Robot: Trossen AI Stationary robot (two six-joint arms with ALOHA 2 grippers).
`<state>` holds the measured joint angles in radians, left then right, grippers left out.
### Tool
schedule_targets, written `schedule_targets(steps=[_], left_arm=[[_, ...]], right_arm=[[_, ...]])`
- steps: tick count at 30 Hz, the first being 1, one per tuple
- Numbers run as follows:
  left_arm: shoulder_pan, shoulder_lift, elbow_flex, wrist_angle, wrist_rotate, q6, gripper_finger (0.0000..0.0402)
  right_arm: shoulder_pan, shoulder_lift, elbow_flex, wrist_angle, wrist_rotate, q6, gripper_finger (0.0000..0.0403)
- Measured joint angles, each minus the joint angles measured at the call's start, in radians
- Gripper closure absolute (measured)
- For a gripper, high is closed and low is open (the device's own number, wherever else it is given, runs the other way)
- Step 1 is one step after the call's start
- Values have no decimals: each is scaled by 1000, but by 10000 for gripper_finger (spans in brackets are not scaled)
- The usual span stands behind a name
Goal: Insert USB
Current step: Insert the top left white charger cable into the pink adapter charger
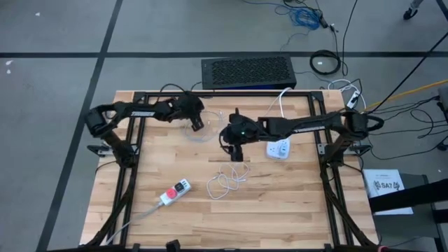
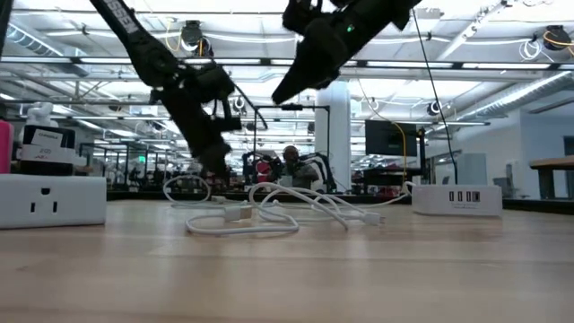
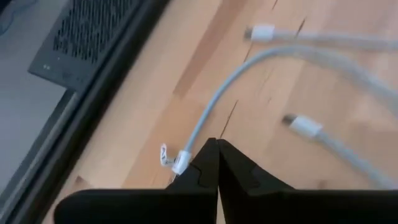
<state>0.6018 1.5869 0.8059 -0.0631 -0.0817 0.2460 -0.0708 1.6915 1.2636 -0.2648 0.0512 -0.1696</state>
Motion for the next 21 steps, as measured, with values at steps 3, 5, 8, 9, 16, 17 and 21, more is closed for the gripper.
schedule_targets(steps=[3, 5, 8, 9, 16, 17, 21], left_arm=[[0, -75, -1, -6, 48, -24, 400], [-1, -110, -7, -10, 51, -27, 400], [0, -124, -8, -25, 42, 28, 395], [0, -118, -8, -25, 33, 61, 389], [0, 42, 25, -22, 14, 136, 299], [0, 69, 33, -24, -15, 137, 284], [12, 143, 69, 1, -120, 138, 236]], right_arm=[[0, -55, 0, -32, 6, 3, 190], [-1, -84, 0, -53, 5, 20, 190], [-1, -111, 0, -73, 5, 40, 190], [-1, -116, 0, -73, 4, 42, 190], [-1, -109, 0, -56, 1, 35, 190], [-1, -109, 0, -57, 0, 35, 190], [0, -109, 0, -53, -1, 35, 190]])
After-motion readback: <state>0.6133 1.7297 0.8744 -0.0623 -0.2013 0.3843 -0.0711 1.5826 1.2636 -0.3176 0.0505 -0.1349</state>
